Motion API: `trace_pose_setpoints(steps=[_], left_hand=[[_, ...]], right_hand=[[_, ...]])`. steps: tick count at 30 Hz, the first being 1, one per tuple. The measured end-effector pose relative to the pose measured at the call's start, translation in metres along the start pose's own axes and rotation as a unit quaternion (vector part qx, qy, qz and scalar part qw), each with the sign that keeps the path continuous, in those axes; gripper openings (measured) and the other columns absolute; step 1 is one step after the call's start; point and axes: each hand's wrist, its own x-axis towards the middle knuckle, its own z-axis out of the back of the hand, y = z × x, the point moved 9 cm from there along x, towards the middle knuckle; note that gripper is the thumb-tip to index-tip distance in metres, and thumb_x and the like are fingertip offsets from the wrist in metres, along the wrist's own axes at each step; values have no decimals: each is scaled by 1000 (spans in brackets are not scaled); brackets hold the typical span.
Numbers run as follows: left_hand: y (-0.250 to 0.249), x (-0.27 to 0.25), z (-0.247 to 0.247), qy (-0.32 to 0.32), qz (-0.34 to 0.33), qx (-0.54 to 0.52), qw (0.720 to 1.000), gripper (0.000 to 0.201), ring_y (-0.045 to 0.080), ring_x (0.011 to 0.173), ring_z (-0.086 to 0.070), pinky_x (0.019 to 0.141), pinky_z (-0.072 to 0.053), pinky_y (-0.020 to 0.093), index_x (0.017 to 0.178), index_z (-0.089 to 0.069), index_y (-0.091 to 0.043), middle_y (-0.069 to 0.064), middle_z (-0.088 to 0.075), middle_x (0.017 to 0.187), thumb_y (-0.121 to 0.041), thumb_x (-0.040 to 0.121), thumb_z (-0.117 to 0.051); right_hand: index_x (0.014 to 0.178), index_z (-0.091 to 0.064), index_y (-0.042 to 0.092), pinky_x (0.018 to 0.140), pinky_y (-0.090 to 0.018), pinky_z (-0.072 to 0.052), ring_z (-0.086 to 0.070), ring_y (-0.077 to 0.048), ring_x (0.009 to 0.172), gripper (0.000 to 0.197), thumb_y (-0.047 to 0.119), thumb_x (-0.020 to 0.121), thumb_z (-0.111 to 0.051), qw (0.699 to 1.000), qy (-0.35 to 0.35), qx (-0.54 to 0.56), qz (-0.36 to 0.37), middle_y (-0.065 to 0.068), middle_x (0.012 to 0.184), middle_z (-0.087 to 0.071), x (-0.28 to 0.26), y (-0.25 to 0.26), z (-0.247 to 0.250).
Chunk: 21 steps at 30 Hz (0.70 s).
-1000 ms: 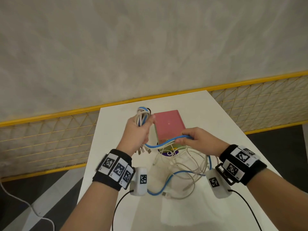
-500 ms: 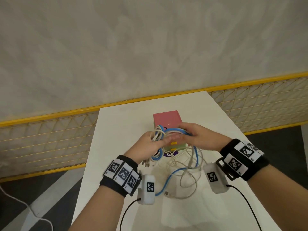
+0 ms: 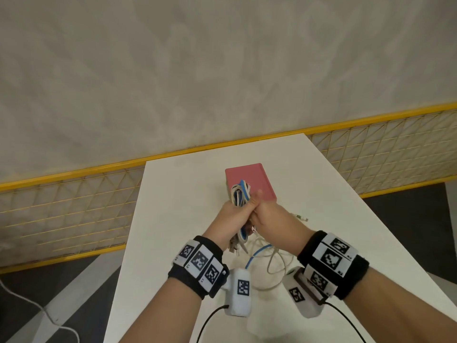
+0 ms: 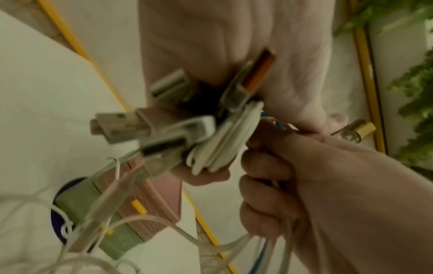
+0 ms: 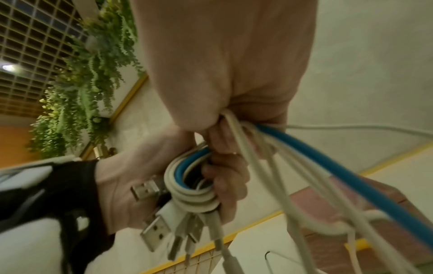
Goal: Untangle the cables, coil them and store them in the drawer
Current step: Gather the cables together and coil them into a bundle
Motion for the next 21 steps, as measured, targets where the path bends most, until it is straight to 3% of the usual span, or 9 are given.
trace_pose_setpoints(steps=[3, 5, 8, 10, 14, 16, 18, 20, 21], left_hand=[[0, -2, 3, -19, 3, -47, 999, 48, 17, 57, -61, 51, -48, 24, 75, -63, -12, 6, -62, 62, -59, 78, -69], [-3, -2, 11, -63, -15, -61, 996, 34, 15, 63, -65, 52, -50, 23, 83, -67, -14, 6, -67, 71, -48, 84, -68], [-10, 1, 30, -142, -38, -110, 983, 27, 22, 71, -69, 64, -57, 34, 84, -68, -13, 8, -70, 76, -39, 88, -66], [-18, 2, 38, -158, -63, -141, 975, 26, 25, 75, -71, 73, -57, 40, 86, -68, -11, 8, -71, 77, -37, 90, -66], [-40, -4, 37, -157, -120, -172, 965, 20, 18, 65, -68, 69, -58, 36, 85, -62, -13, -1, -71, 65, -31, 93, -63], [-47, -7, 38, -162, -136, -191, 959, 23, 17, 61, -67, 66, -57, 35, 85, -60, -10, -2, -69, 62, -31, 93, -62], [-53, -10, 48, -189, -145, -224, 945, 26, 16, 57, -63, 67, -55, 36, 84, -57, -9, -4, -64, 56, -34, 92, -63], [-58, -11, 63, -222, -159, -240, 932, 28, 14, 52, -55, 71, -52, 39, 78, -54, -15, -7, -56, 50, -37, 90, -65], [-61, -14, 68, -232, -167, -244, 927, 28, 13, 49, -50, 72, -52, 39, 76, -52, -17, -8, -51, 48, -37, 90, -66]], right_hand=[[88, -55, 3, 49, -20, -38, -49, -15, 53, 21, 7, 98, -37, 1000, -1, -12, 14, 1, 64, -52, 0, 2, -2], [101, -53, 5, 57, -28, -48, -59, -23, 64, 14, 11, 96, -42, 999, -15, 20, 23, -7, 76, -63, -1, 1, -1], [120, -50, 17, 72, -38, -53, -67, -18, 80, 28, 19, 92, -52, 996, -48, 67, 43, -2, 97, -70, -2, -1, 1], [121, -51, 22, 80, -40, -55, -69, -13, 91, 30, 26, 92, -56, 989, -91, 111, 47, 3, 108, -70, -4, -6, 6], [123, -46, 30, 76, -47, -55, -70, -21, 85, 31, 34, 93, -52, 977, -116, 162, 80, -12, 114, -67, -4, -9, 9], [128, -39, 35, 65, -45, -55, -67, -17, 67, 36, 32, 94, -52, 975, -112, 166, 97, -14, 110, -67, -6, -10, 9], [137, -24, 45, 63, -38, -55, -65, -17, 63, 56, 30, 94, -55, 974, -96, 184, 94, -11, 101, -71, -10, -16, 7], [143, -5, 53, 68, -23, -52, -64, -11, 69, 72, 31, 94, -54, 978, -78, 180, 68, 4, 98, -71, -14, -31, 2], [143, -4, 52, 69, -18, -48, -62, -8, 71, 71, 31, 95, -52, 985, -57, 154, 55, 16, 99, -66, -16, -38, -5]])
